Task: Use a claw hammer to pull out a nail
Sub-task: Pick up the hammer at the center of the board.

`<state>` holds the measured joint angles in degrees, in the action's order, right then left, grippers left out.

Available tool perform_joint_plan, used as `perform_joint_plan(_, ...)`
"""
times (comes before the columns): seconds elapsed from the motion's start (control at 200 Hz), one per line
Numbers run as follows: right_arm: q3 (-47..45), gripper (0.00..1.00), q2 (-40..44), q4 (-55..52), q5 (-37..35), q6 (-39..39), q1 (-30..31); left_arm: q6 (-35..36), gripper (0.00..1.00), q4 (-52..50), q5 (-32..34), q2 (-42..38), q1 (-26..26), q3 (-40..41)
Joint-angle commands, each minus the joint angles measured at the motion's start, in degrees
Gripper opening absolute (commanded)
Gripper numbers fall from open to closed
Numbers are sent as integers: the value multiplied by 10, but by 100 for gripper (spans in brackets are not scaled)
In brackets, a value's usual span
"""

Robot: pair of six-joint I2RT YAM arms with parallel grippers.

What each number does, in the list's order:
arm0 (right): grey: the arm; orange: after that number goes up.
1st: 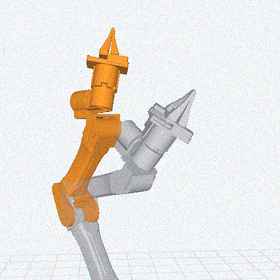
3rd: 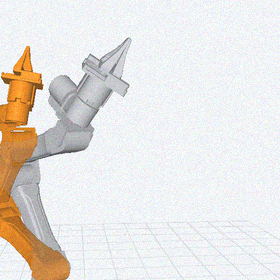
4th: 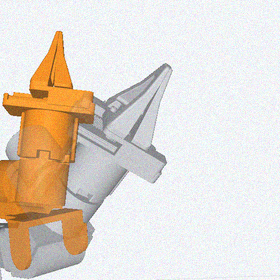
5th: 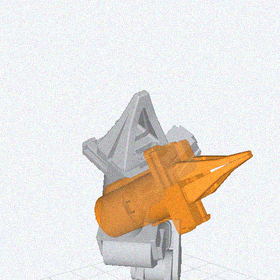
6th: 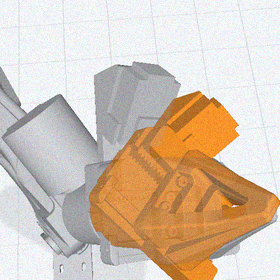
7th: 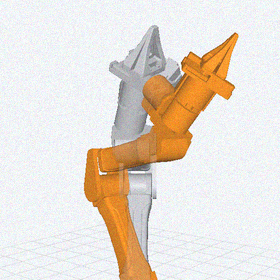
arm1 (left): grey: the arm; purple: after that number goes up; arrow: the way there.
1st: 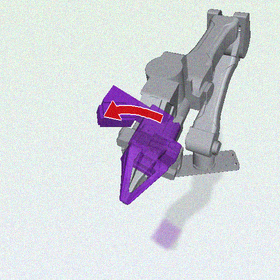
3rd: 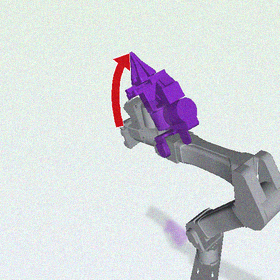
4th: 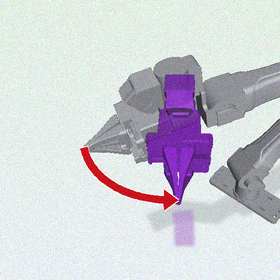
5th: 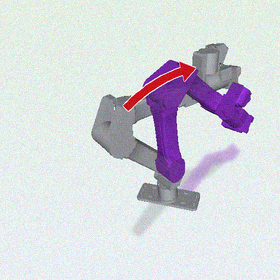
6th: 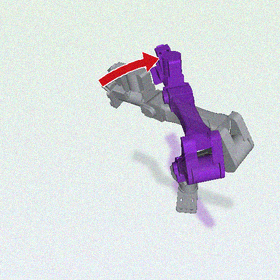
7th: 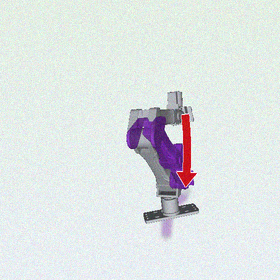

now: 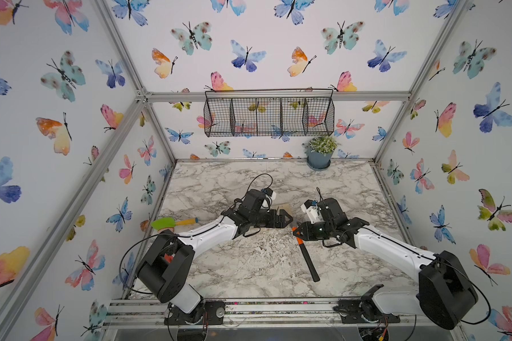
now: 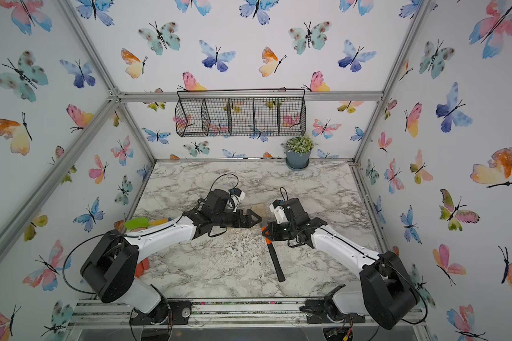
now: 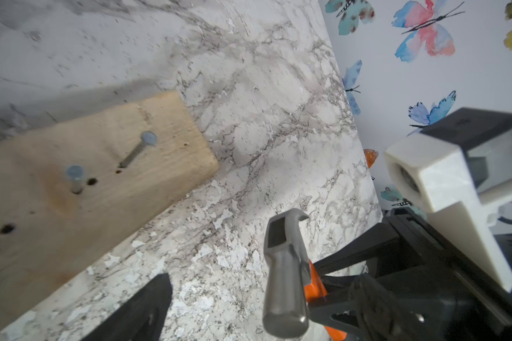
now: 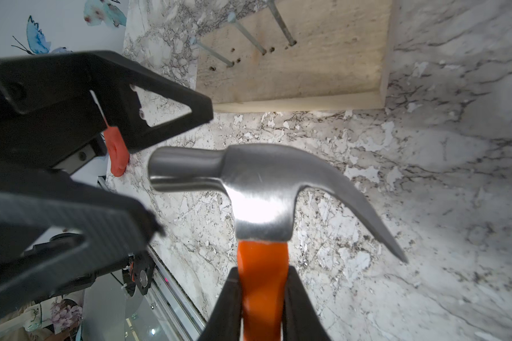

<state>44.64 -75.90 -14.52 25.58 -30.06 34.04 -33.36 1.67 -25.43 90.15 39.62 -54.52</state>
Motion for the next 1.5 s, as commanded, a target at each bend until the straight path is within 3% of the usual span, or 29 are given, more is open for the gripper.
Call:
perform_joint_plan(0.0, 6, 3, 22, 35, 17, 11, -3, -20, 89, 19, -52, 24, 12, -5)
perform_joint_plan(0.215, -2, 3, 28, 44, 23, 11, -3, -49, 82, 64, -71, 38, 19, -8)
perform_joint_plan(0.731, -15, 3, 40, 45, 33, 28, -3, -85, 20, 115, -116, 81, 20, -26)
perform_joint_plan(1.001, -17, 3, 49, 41, 30, 34, -3, -87, 1, 124, -112, 73, 20, -25)
perform_joint_plan(1.051, -13, 11, 51, 37, 31, 35, -3, -85, 0, 123, -108, 68, 19, -25)
perform_joint_plan(1.126, -2, 35, 52, 26, 17, 31, -3, -82, 0, 121, -96, 58, 17, -24)
perform_joint_plan(1.166, 5, 42, 56, 17, 4, 29, -3, -81, 0, 120, -88, 49, 14, -23)
perform_joint_plan(1.332, 21, 54, 87, 10, -25, 13, -3, -90, 0, 134, -70, 12, -13, -15)
perform_joint_plan(1.497, 13, 62, 114, 28, -19, 2, -4, -112, 0, 191, -97, -40, -55, 14)
